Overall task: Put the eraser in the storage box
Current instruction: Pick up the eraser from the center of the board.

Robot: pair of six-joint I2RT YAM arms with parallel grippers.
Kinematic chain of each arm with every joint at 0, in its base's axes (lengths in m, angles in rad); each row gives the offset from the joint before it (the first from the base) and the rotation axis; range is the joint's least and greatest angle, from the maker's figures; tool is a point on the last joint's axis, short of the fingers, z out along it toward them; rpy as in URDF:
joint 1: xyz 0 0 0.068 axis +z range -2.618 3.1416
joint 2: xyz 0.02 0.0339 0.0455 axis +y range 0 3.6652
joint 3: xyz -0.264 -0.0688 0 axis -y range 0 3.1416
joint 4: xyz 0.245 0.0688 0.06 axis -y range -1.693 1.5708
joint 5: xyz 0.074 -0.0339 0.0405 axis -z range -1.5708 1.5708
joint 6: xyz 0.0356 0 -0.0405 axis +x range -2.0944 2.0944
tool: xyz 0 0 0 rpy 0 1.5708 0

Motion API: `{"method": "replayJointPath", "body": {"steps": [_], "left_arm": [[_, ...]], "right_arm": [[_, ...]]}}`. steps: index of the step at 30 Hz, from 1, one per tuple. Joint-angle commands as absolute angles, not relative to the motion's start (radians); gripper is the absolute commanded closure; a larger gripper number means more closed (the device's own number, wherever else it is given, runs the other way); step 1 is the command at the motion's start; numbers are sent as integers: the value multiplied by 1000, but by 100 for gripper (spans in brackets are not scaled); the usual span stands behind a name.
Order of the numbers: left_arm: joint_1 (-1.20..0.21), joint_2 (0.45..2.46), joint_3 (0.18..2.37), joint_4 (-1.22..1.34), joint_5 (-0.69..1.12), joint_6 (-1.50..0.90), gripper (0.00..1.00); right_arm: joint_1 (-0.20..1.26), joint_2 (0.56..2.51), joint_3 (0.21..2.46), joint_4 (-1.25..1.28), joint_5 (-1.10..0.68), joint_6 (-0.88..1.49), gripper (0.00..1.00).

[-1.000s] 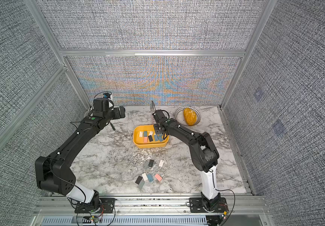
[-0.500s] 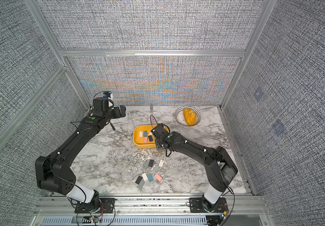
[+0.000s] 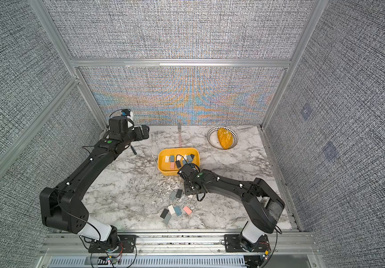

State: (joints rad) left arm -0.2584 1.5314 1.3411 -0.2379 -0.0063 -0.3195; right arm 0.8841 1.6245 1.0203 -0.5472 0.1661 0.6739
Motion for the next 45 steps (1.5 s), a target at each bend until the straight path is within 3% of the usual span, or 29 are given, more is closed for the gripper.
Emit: {"method": "replayJointPath", "body": {"steps": [1, 25, 28, 38, 45], "left_arm": [[-256, 1523, 1336, -208, -4, -321, 0], [-257, 1524, 1327, -207, -9, -318, 0], [-256, 1524, 1326, -209, -11, -316, 0], [-256, 1525, 1325, -207, -9, -317, 0], [-256, 1522, 1325, -209, -10, -319, 0]], "right_arm": [[894, 1642, 1017, -538, 146, 704, 43], [897, 1753, 1032, -513, 152, 680, 45], [897, 1758, 1032, -513, 150, 674, 49], [897, 1750, 1041, -527, 167, 662, 79], [886, 1724, 1133, -585, 236, 624, 82]]}}
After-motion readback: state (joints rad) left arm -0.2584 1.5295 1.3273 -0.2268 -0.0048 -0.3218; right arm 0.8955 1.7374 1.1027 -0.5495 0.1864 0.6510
